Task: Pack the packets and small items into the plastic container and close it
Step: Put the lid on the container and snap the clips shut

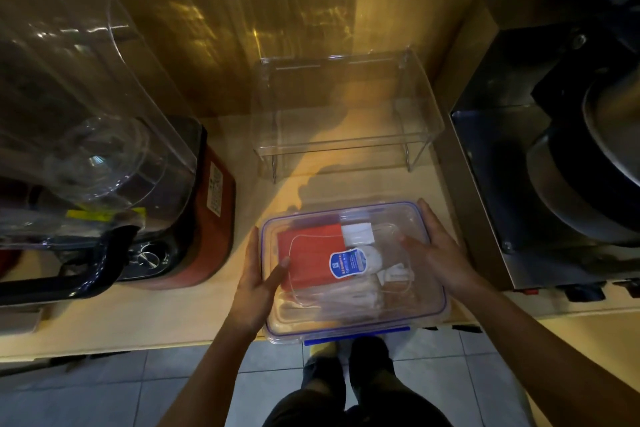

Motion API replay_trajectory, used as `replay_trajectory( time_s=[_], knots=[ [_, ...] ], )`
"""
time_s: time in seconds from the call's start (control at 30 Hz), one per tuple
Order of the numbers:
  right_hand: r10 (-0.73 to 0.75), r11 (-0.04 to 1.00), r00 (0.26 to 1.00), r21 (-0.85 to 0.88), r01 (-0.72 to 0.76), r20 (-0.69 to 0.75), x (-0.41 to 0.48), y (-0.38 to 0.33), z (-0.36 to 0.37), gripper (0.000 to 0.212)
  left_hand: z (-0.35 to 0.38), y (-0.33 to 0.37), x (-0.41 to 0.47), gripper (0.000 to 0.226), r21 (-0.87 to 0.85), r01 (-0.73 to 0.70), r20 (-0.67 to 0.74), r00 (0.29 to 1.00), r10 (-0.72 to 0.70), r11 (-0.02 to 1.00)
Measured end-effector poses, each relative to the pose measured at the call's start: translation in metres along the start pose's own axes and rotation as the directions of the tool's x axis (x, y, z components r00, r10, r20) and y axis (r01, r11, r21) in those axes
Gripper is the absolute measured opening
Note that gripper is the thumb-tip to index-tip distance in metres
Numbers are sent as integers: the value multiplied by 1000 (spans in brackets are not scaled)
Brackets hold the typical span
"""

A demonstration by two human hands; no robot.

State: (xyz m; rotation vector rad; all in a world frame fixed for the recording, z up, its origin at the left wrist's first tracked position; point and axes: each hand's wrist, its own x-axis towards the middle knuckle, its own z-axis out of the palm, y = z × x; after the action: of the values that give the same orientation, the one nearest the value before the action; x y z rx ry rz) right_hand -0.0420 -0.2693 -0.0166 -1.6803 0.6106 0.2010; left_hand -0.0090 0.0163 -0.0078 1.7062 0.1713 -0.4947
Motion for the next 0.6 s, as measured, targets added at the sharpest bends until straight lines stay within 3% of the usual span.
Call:
replay_trajectory(
  time_s=[0.2,0.3,0.47,0.6],
  knots=[
    [3,1000,999,3,-3,36,13,-9,-3,86,2,5,17,64,-102,-14,-4,1000,13,995],
    [-28,996,1000,-81,29,10,29,-21,-2,83,4,18,35,60,-93,-24,-27,999,22,995],
    [-49,984,999,-170,45,-21,49,-37,-1,79,3,36,55,70,55,19,-40,999,-17,998],
    [-30,989,999,-146,27,-19,51,-41,-3,73,1,37,58,70,170,29,-53,998,-20,985]
  ],
)
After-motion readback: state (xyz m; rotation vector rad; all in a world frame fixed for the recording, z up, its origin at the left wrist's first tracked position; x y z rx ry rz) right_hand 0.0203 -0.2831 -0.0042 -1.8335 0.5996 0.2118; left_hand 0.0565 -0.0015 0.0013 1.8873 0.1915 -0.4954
